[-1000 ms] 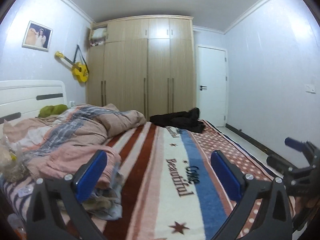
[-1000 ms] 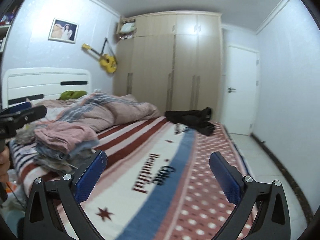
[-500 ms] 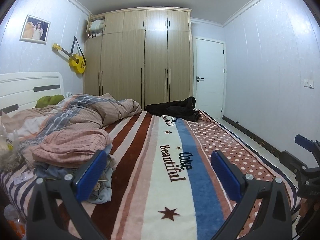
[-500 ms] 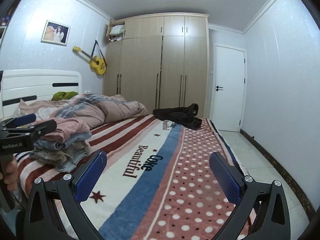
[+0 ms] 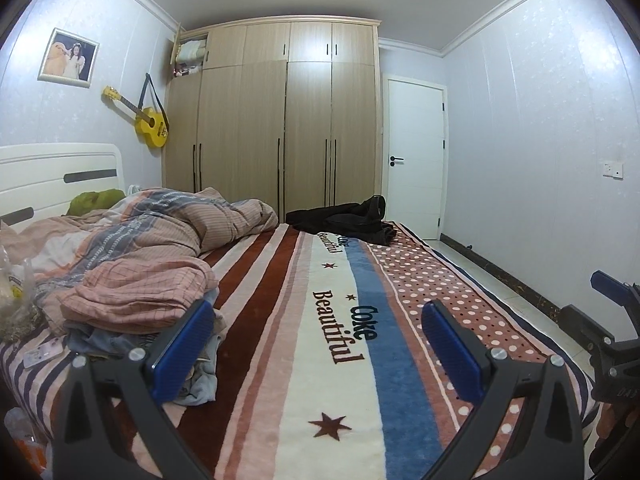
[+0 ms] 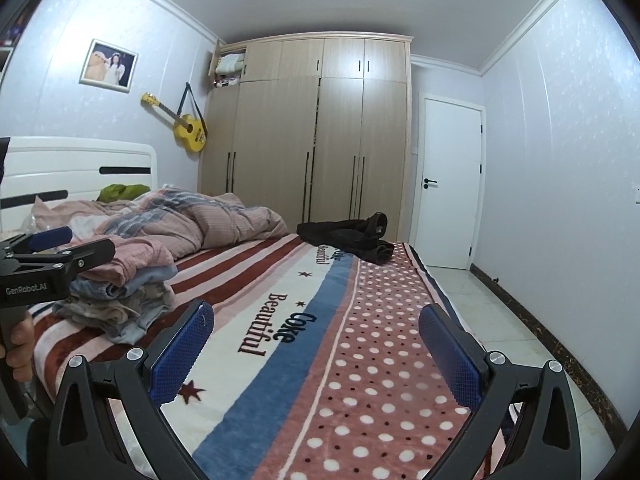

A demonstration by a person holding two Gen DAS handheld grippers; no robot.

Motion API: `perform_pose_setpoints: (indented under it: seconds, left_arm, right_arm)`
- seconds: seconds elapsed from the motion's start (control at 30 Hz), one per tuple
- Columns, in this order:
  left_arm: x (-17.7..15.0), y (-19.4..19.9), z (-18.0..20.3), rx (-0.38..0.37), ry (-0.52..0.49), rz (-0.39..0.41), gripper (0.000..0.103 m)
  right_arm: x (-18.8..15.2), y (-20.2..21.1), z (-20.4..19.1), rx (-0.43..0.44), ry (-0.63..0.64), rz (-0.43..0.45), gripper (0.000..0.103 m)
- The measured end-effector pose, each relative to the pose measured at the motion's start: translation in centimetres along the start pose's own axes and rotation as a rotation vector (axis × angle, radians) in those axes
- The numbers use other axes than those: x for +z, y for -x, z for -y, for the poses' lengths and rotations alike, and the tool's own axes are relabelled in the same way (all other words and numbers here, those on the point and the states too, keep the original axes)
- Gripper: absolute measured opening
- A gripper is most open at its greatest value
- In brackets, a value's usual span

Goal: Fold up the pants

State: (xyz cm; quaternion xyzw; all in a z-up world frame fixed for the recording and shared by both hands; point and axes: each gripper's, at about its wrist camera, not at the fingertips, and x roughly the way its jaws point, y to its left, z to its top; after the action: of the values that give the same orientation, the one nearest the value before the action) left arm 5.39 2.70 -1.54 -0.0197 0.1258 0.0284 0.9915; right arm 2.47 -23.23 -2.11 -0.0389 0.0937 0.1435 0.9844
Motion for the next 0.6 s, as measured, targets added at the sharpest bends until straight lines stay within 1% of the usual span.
perform_pose_setpoints:
  seconds: [0.6]
  left_arm:
    - [-0.15,-0.3,0.19,-0.007,0.005,-0.009,0.102]
  right_arm:
    - [-0.23,0.07,0.09,-0.014,-0.008,-0.002,0.102]
